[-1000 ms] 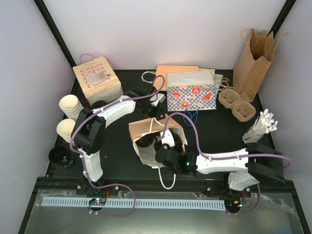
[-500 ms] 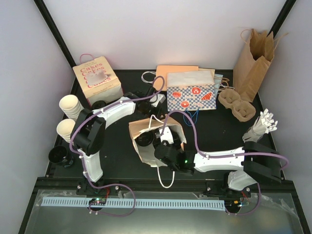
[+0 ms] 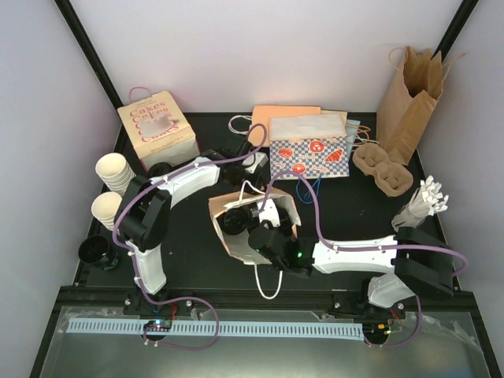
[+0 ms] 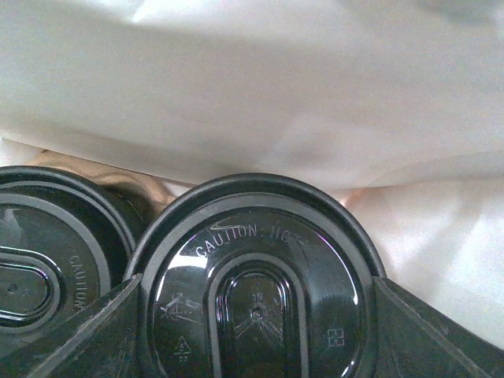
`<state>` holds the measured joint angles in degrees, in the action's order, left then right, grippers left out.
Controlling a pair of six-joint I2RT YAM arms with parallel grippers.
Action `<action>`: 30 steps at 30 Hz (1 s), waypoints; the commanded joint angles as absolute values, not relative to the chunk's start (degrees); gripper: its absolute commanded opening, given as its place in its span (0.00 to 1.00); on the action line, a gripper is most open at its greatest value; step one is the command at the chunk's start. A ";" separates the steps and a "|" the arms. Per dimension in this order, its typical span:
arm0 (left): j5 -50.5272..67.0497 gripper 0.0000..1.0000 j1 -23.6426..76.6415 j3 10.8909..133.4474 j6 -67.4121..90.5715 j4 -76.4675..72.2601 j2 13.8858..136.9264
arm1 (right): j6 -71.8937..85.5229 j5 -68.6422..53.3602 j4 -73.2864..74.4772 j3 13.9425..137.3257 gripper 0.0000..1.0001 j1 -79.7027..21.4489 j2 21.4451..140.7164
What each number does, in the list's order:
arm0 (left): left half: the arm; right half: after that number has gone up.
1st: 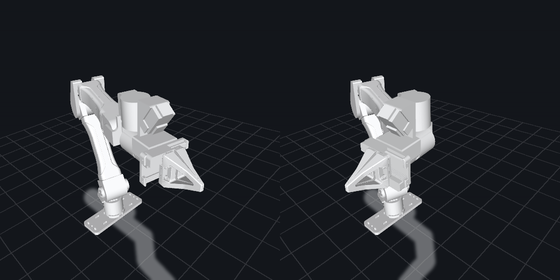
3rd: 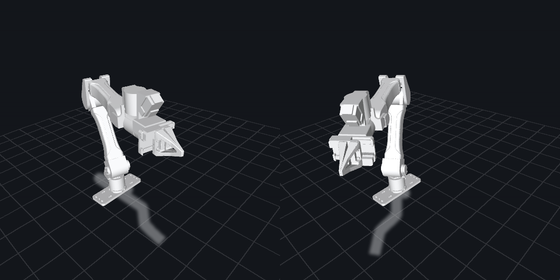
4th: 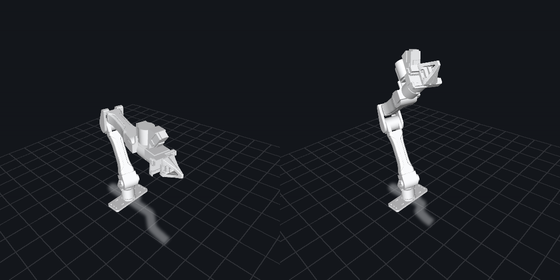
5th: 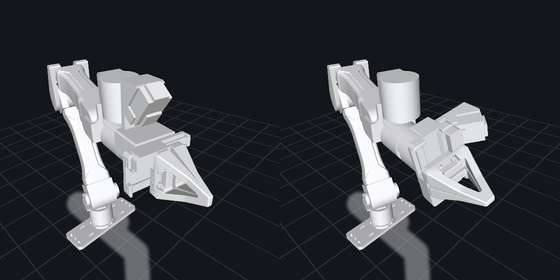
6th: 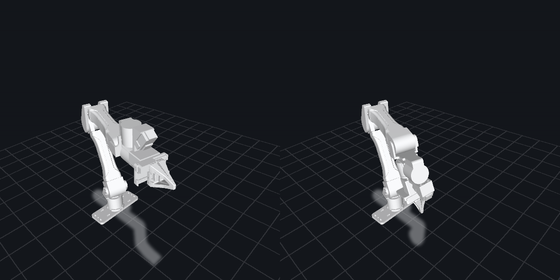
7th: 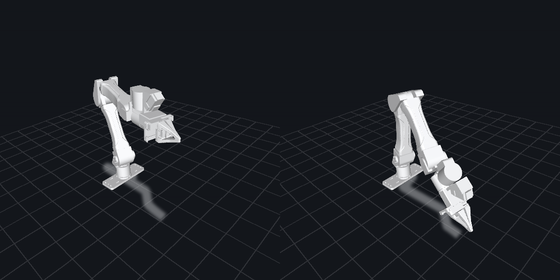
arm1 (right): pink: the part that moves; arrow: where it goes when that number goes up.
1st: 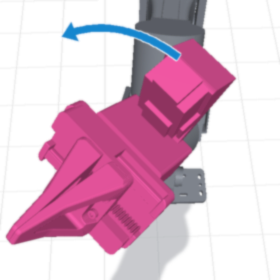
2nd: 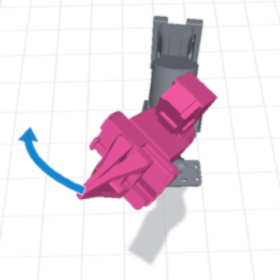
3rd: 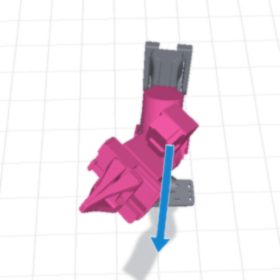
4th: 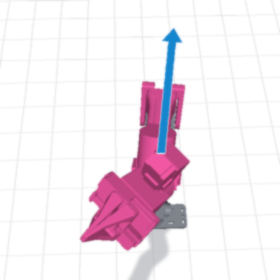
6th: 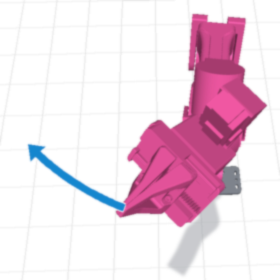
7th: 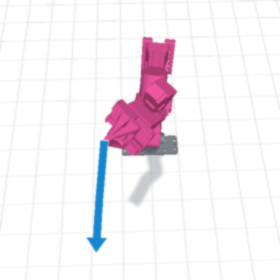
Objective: Pack the takeout coffee
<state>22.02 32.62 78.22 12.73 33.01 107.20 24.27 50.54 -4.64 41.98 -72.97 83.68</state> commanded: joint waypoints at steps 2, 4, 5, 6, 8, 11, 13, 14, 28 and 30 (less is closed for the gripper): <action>23.76 0.46 34.69 79.13 13.79 43.03 106.52 | 23.96 52.12 5.25 40.43 0.31 -72.95 81.11; 23.38 0.52 33.43 80.84 13.88 43.75 106.02 | 23.87 51.98 7.34 40.86 0.30 -73.71 79.90; 23.03 0.55 32.90 82.37 13.89 44.36 105.75 | 23.88 51.62 8.38 41.13 0.30 -73.97 79.34; 22.59 0.59 32.23 83.52 13.74 45.00 105.40 | 23.55 50.85 9.17 41.40 0.30 -73.97 78.62; 21.81 0.68 30.92 85.91 13.58 46.79 104.50 | 22.64 49.53 10.27 41.85 0.30 -74.00 77.01; 20.44 0.79 28.61 88.63 13.44 48.39 101.95 | 20.93 47.69 11.70 42.77 0.31 -74.00 74.52; 19.98 0.87 26.91 89.43 13.61 48.87 99.56 | 19.66 46.19 12.75 43.68 0.30 -74.00 73.24; 19.74 0.91 26.06 89.42 13.74 48.88 97.98 | 19.22 45.58 13.57 44.33 0.31 -73.94 72.88; 19.66 0.95 22.93 82.41 10.11 49.28 74.87 | 14.49 37.19 24.59 56.26 0.30 -71.07 70.54; 18.76 0.95 22.94 79.91 9.61 46.92 70.31 | 13.90 35.83 26.87 58.66 0.30 -70.51 70.04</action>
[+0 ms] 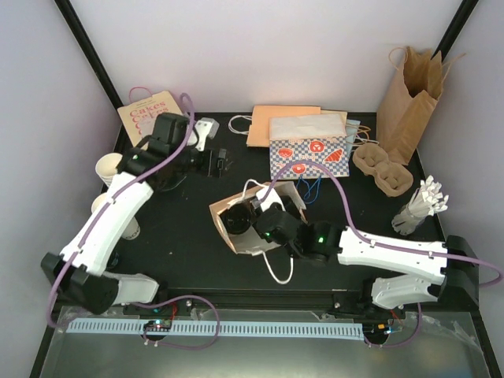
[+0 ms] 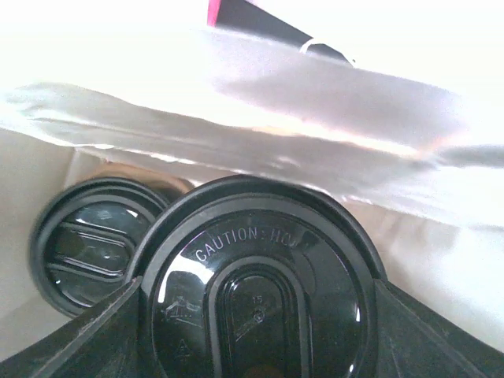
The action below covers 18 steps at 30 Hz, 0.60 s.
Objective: Pack the takeout coffee
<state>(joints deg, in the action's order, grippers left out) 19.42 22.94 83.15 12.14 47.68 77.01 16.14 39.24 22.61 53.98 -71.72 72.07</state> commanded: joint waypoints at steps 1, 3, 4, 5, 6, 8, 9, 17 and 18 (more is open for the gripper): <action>18.26 0.95 22.94 78.28 9.46 45.24 67.96 | 13.62 35.45 27.88 59.90 0.30 -70.38 69.86; 17.40 0.95 22.87 75.93 9.39 42.63 63.30 | 12.95 34.19 29.60 62.24 0.31 -69.95 69.25; 16.98 0.95 22.85 75.40 9.45 41.99 61.87 | 12.46 33.26 30.17 63.34 0.31 -69.59 68.94; 16.66 0.95 22.76 75.23 9.49 41.87 60.74 | 12.05 32.38 30.78 64.44 0.31 -69.23 68.71; 16.35 0.95 22.69 75.34 9.48 41.96 60.05 | 11.67 31.26 31.30 65.51 0.30 -68.56 68.46; 15.92 0.96 22.68 75.63 9.26 42.31 59.23 | 10.92 28.45 32.33 67.76 0.31 -66.60 68.34; 15.95 0.97 22.60 75.68 9.05 42.29 59.16 | 10.53 27.11 32.92 69.02 0.31 -65.54 68.43; 15.27 0.97 22.33 74.71 9.46 42.14 61.31 | 6.10 28.11 37.08 79.60 0.31 -63.72 68.98; 15.29 0.97 22.32 74.43 9.66 41.72 61.12 | 5.50 28.75 37.13 80.88 0.31 -63.64 68.93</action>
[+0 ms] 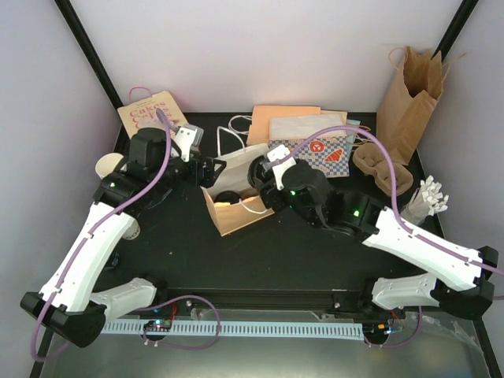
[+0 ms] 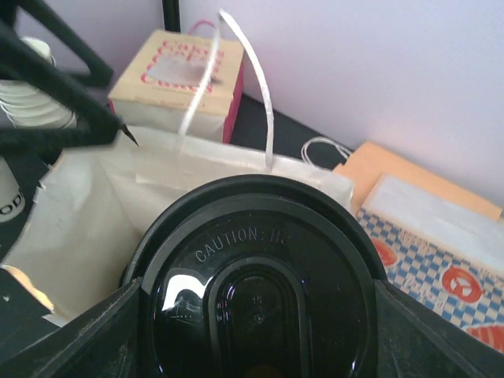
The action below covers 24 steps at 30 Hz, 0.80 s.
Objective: Pack the takeout coffee
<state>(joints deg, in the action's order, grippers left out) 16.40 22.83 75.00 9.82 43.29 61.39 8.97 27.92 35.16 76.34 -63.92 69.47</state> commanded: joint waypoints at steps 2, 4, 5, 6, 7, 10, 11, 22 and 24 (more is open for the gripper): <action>15.44 0.97 22.32 74.19 9.81 41.33 60.61 | 4.37 30.74 37.36 83.97 0.31 -63.62 68.98; 15.39 0.97 22.32 74.47 9.83 41.49 60.39 | 3.25 32.91 37.44 86.46 0.31 -63.63 68.79; 15.24 0.97 22.32 74.67 9.78 41.76 60.43 | 2.72 33.86 37.48 87.49 0.31 -63.56 68.57; 15.01 0.97 22.28 74.81 9.76 42.09 60.39 | 2.29 34.69 37.60 88.41 0.31 -63.50 68.21; 14.68 0.97 22.24 74.90 9.73 42.38 60.34 | 1.87 35.67 37.95 89.14 0.31 -63.54 67.68; 13.91 0.97 22.24 74.89 9.67 42.97 59.79 | 1.35 38.75 39.35 90.21 0.31 -63.46 65.44; 13.65 0.97 22.17 74.84 9.67 43.03 59.58 | 1.43 39.69 40.02 90.24 0.31 -63.46 64.54; 13.53 0.97 22.12 75.10 9.89 43.07 58.70 | 13.50 46.86 55.80 83.01 0.31 -63.36 55.04; 13.49 0.97 22.11 75.13 9.89 43.17 58.64 | 16.14 46.75 56.68 79.64 0.32 -63.37 53.35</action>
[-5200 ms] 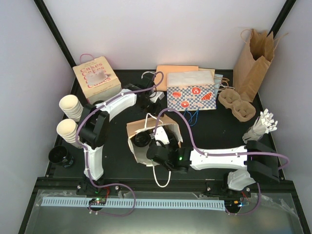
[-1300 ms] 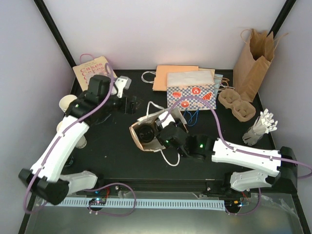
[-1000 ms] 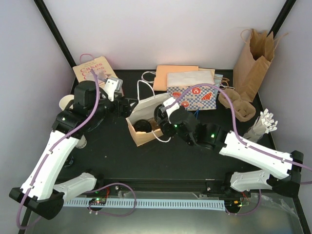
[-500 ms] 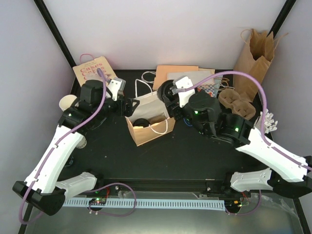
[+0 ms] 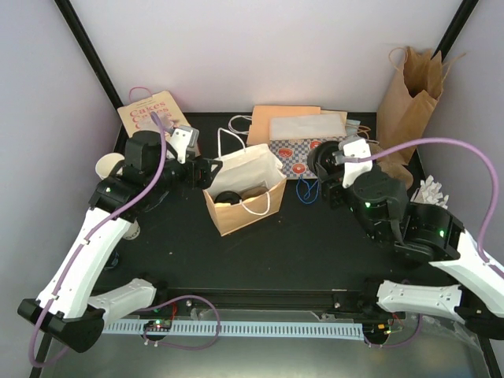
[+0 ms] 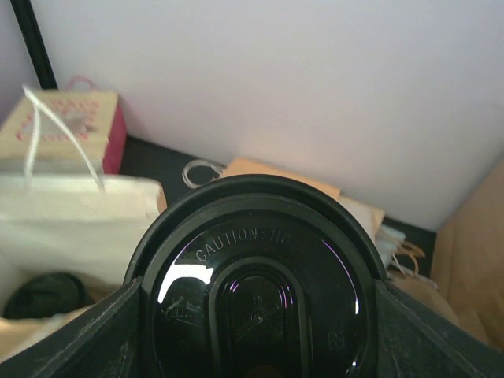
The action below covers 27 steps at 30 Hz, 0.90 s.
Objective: Pack the takeout coffee
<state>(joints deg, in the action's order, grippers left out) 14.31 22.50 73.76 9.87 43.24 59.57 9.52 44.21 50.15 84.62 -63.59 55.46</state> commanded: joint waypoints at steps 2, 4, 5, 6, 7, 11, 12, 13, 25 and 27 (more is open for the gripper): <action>13.51 0.97 22.06 75.01 9.93 43.14 58.48 | 18.75 45.48 56.78 75.87 0.32 -63.37 51.61; 13.43 0.97 22.08 74.74 10.06 43.09 58.08 | 21.49 44.06 56.55 72.19 0.32 -63.37 50.81; 13.39 0.97 22.09 74.59 10.12 43.10 57.84 | 22.83 43.48 56.37 70.26 0.32 -63.37 50.58; 13.43 0.97 22.07 74.29 10.19 43.09 57.55 | 24.29 42.67 56.07 67.96 0.31 -63.37 50.36; 13.40 0.97 22.07 74.16 10.26 43.16 57.32 | 25.66 41.84 55.70 66.63 0.31 -63.37 50.10; 13.13 0.97 22.06 73.22 10.41 43.57 56.09 | 30.62 38.05 51.36 57.77 0.32 -63.37 48.09; 13.06 0.97 22.12 73.09 10.45 43.61 55.81 | 31.96 37.24 49.96 55.66 0.32 -63.37 47.51; 12.96 0.97 22.08 72.92 10.52 43.65 55.65 | 32.59 36.32 48.15 53.47 0.33 -63.33 47.05; 12.89 0.97 22.06 71.58 11.01 43.14 54.41 | 31.35 30.43 25.14 35.71 0.31 -63.36 51.28; 12.93 0.97 22.07 71.62 10.99 43.11 54.47 | 31.11 28.95 22.27 34.38 0.31 -63.40 52.74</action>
<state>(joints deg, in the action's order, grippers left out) 13.43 22.46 71.68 10.33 43.38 55.42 31.07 31.24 33.21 36.58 -63.55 51.31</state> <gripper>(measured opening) 0.970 0.735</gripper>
